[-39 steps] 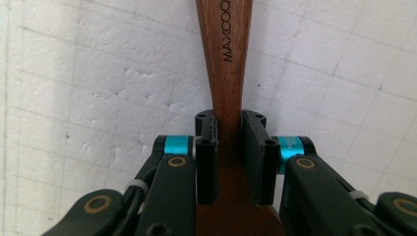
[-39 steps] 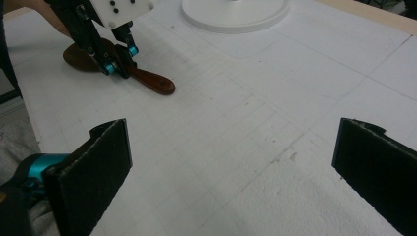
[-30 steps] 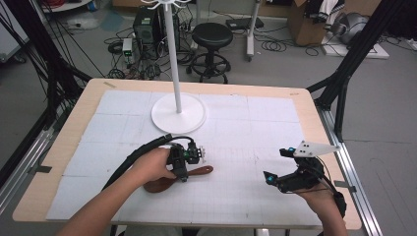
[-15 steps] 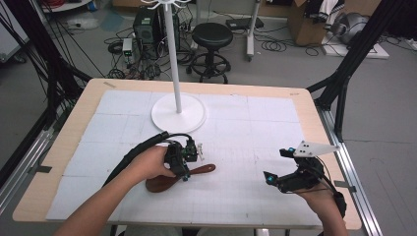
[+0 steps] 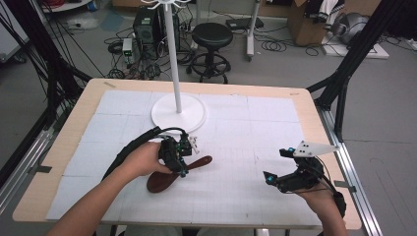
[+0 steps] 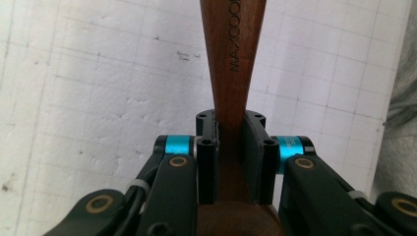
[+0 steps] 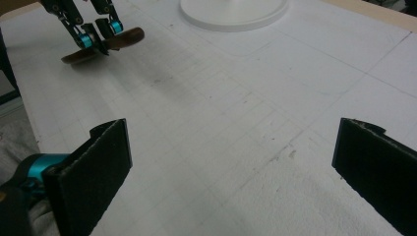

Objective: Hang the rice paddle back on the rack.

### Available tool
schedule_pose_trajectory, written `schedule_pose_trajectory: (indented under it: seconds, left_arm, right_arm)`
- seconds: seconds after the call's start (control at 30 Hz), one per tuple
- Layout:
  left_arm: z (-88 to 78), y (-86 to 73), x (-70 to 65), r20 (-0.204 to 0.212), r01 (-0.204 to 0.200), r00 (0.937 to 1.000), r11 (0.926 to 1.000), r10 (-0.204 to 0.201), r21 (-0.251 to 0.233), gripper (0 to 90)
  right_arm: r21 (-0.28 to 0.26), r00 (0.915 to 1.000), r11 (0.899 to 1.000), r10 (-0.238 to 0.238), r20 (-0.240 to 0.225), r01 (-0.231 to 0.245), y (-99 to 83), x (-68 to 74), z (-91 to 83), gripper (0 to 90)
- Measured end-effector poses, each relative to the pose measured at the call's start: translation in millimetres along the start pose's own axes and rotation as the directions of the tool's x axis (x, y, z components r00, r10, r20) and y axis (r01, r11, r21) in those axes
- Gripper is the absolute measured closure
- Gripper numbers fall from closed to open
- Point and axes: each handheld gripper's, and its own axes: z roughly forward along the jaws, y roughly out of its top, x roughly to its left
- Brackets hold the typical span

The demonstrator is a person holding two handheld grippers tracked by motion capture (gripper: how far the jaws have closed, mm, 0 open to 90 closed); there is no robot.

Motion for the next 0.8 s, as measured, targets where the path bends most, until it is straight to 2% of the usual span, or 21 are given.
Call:
schedule_pose_trajectory:
  seconds: [0.03, 0.1, 0.13, 0.47, 0.53, 0.8]
  left_arm:
    - [-3.7, -1.1, 0.2, -0.003, 0.004, 1.0, 0.9997, -0.005, -0.022, 77.4]
    - [-5.2, -1.4, 0.3, -0.001, 0.005, 1.0, 0.9997, -0.005, -0.022, 77.4]
    - [-8.5, -2.6, 0.9, -0.005, 0.005, 1.0, 0.9991, -0.005, -0.042, 77.4]
    - [-19.5, -8.2, 2.5, -0.001, 0.029, 0.9996, 0.9967, -0.029, -0.076, 77.4]
    - [-25.7, -10.7, 3.0, -0.012, 0.032, 0.9994, 0.9948, -0.034, -0.097, 77.5]
    - [-37.2, -17.4, 4.9, -0.027, 0.055, 0.9979, 0.9898, -0.059, -0.132, 77.7]
  right_arm:
    - [0.001, 1.0, 1.0, 0.0, 0.0, 0.0, 0.0, 0.1, 0.0, 0.5]
    - [0.005, 1.0, 1.0, -0.002, 0.0, 0.002, 0.0, 0.3, 0.3, 0.5]
    - [0.006, 1.0, 1.0, -0.003, -0.001, 0.003, -0.1, 0.3, 0.6, 0.5]
    - [0.008, 1.0, 1.0, -0.003, -0.001, 0.003, -0.3, 0.3, 0.9, 0.5]
    - [0.006, 1.0, 1.0, 0.002, 0.0, -0.002, -0.2, 0.6, 1.3, 0.5]
    - [0.007, 1.0, 1.0, -0.001, -0.001, 0.001, -0.5, 0.0, 1.3, 0.5]
